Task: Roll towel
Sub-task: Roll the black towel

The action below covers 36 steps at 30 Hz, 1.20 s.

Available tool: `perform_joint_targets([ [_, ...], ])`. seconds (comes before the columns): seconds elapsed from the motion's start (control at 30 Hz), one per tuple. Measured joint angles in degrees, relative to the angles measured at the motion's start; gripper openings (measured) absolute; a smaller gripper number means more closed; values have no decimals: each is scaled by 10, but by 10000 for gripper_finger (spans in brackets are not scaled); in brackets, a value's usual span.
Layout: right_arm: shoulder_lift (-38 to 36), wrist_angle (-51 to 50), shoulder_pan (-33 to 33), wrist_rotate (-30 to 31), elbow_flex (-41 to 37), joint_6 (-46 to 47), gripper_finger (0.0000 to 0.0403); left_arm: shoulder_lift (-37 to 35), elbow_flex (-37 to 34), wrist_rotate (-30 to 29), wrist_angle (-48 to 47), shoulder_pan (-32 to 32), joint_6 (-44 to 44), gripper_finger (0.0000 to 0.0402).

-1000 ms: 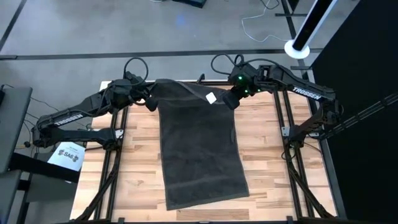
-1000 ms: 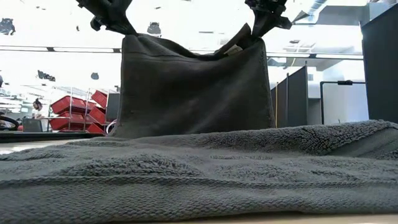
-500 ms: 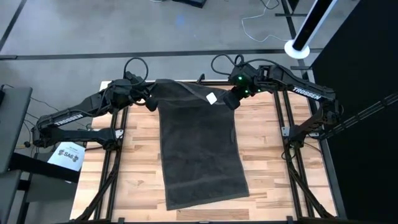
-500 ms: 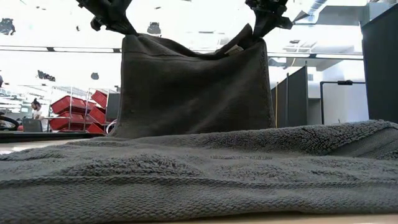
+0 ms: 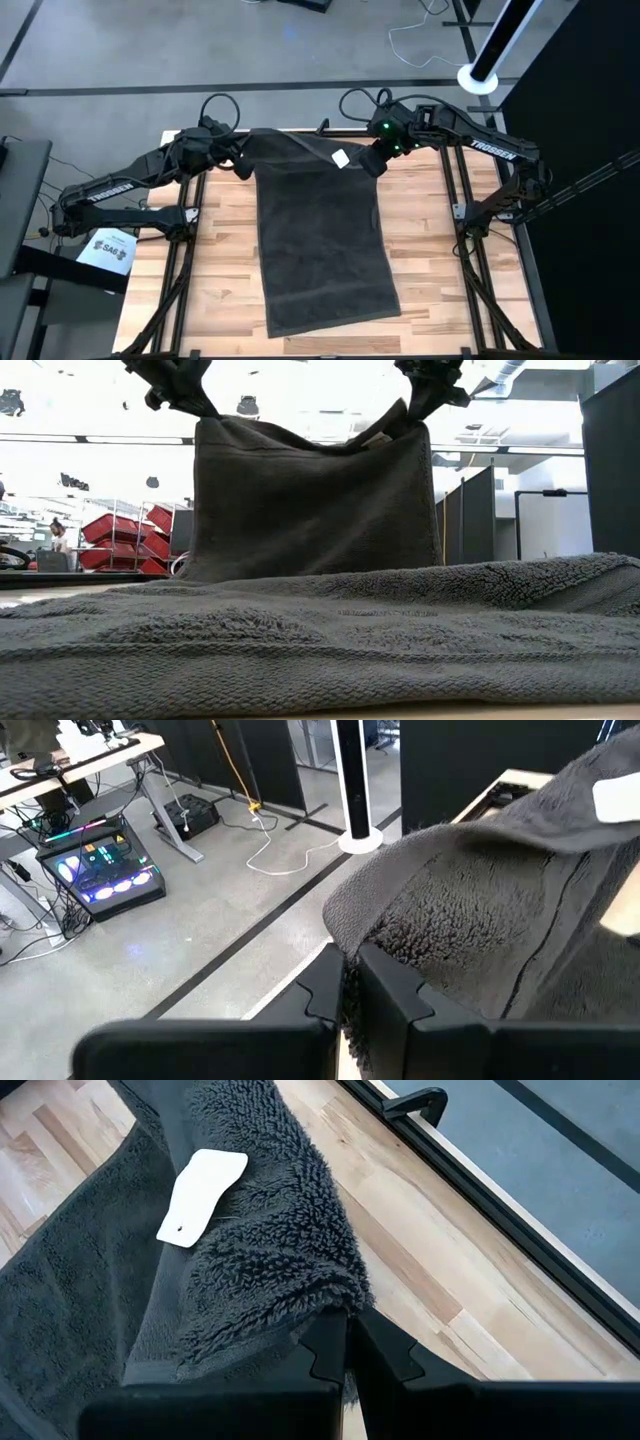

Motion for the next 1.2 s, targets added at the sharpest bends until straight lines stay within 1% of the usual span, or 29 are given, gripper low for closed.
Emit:
perform_joint_targets([
  [0.23, 0, 0, 0, 0, 0, 0, 0, 0, 0, 2, -9, 0, -1, 11],
  [0.27, 0, 1, 0, 0, 0, -2, 0, 0, 0, 15, -10, 0, -1, 11],
  [0.37, 0, 13, 0, 0, 0, -38, 0, 0, 0, 97, 10, 15, -1, 11],
  [0.43, 0, 44, -7, 14, 0, -72, 0, 0, 10, 112, 20, 36, 10, 11],
  [0.53, 0, 95, -36, 51, 0, -123, 0, 0, 33, 111, 33, 88, 66, 11],
  [0.57, 0, 108, -48, 55, 0, -137, 0, 0, 39, 112, 32, 106, 86, 11],
  [0.63, 0, 125, -74, 58, 0, -158, 0, 12, 52, 135, 31, 152, 123, 11],
  [0.67, 0, 131, -87, 58, -2, -168, 0, 22, 58, 153, 33, 178, 134, 11],
  [0.73, -1, 152, -107, 58, -17, -182, 0, 45, 68, 209, 34, 228, 142, 11],
  [0.8, 0, 158, -126, 57, -33, -195, 0, 77, 78, 264, 45, 267, 146, 11],
  [0.83, 1, 160, -134, 57, -42, -205, 0, 94, 82, 279, 47, 282, 153, 11],
  [0.97, 0, 221, -150, 58, -88, -236, 0, 170, 102, 287, 56, 322, 211, 11],
  [1.03, 0, 253, -157, 57, -105, -244, 0, 203, 120, 288, 71, 338, 225, 11],
  [1.1, 0, 292, -168, 65, -118, -246, 0, 239, 155, 299, 78, 353, 232, 11],
  [1.2, 0, 332, -180, 101, -123, -246, 0, 289, 226, 315, 65, 368, 233, 11],
])
